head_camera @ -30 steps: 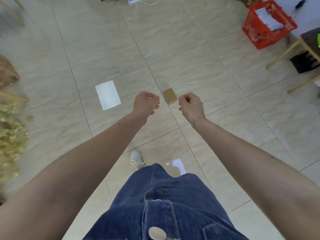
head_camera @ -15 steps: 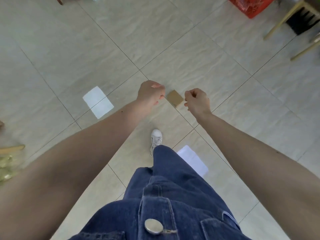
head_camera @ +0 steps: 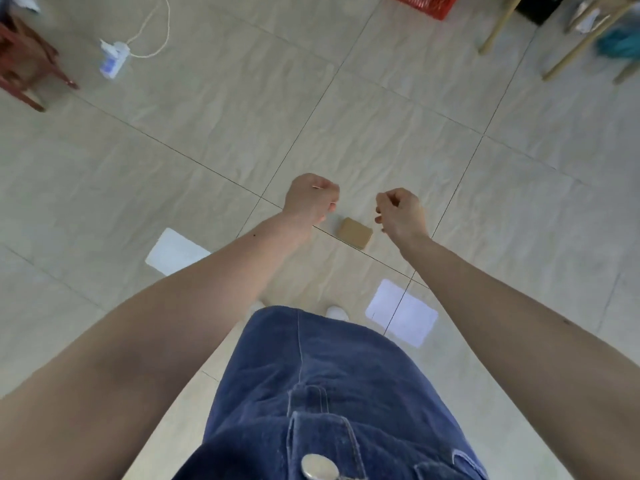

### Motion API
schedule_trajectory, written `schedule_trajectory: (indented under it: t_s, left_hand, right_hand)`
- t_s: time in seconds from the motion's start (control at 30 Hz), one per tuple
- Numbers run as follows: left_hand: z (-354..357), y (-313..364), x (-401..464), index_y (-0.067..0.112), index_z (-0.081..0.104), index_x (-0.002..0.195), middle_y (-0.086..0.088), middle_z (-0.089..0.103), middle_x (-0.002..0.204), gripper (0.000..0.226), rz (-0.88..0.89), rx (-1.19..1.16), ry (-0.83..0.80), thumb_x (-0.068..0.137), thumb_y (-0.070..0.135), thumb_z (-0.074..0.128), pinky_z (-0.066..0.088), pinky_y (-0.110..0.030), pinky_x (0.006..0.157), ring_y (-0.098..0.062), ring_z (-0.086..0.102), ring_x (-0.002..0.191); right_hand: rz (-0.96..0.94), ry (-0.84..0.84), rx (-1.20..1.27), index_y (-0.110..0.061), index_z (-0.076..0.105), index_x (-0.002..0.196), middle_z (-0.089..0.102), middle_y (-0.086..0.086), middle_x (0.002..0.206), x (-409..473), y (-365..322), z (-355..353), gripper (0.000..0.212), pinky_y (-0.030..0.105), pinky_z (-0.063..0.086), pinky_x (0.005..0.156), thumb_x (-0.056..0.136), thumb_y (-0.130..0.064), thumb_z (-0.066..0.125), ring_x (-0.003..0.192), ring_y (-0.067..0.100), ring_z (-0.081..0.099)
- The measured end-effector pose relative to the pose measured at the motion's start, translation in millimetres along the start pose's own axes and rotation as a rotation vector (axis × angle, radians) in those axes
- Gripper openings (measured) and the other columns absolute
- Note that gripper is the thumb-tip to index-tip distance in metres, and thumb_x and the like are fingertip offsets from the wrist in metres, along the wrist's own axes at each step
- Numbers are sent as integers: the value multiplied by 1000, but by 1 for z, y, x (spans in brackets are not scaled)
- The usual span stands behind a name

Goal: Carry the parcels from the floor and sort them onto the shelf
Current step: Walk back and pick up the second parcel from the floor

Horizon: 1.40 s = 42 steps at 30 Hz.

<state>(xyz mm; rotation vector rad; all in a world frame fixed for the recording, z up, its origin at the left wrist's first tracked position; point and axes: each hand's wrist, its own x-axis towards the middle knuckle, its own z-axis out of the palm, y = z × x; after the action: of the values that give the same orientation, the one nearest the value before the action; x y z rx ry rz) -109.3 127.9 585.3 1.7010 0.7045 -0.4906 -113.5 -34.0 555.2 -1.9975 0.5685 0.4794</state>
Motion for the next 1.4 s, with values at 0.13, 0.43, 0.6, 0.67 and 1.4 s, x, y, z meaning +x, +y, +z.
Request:
schedule_trajectory:
  t_s: [0.13, 0.43, 0.6, 0.67, 1.4]
  left_hand:
    - [-27, 24, 50, 14, 63, 99, -4, 68, 94, 13, 21, 103, -106, 86, 14, 62, 46, -26, 62, -15, 67, 76]
    - [-50, 68, 135, 14, 61, 103, -3, 69, 92, 16, 111, 440, -424, 87, 14, 61, 47, -26, 64, -14, 67, 74]
    - [-12, 96, 164, 17, 59, 97, -2, 67, 92, 11, 185, 600, -603, 87, 17, 61, 47, -28, 68, -14, 66, 76]
    - [9, 107, 168, 17, 59, 96, -1, 67, 91, 9, 207, 658, -667, 88, 17, 61, 47, -27, 66, -13, 65, 76]
    - [177, 102, 267, 24, 59, 74, 0, 68, 80, 8, 415, 1220, -1107, 69, 31, 61, 48, -32, 70, -25, 66, 83]
  right_hand:
    - [76, 95, 80, -10, 62, 90, 67, 6, 82, 15, -24, 28, 22, 51, 58, 85, 91, -27, 48, 92, 32, 72]
    - [272, 422, 283, 1, 64, 98, 65, 6, 76, 34, -59, 69, 28, 50, 58, 76, 87, -20, 47, 79, 33, 69]
    - [383, 580, 458, -5, 64, 94, 63, 2, 72, 43, -57, 72, 22, 40, 52, 70, 89, -19, 47, 76, 25, 64]
    - [421, 631, 530, -10, 63, 96, 63, 0, 72, 50, -55, 70, 19, 41, 54, 73, 90, -20, 48, 77, 25, 65]
    - [866, 1144, 1026, -25, 59, 81, 69, 0, 84, 145, 8, 85, 19, 56, 57, 86, 76, -40, 48, 92, 31, 71]
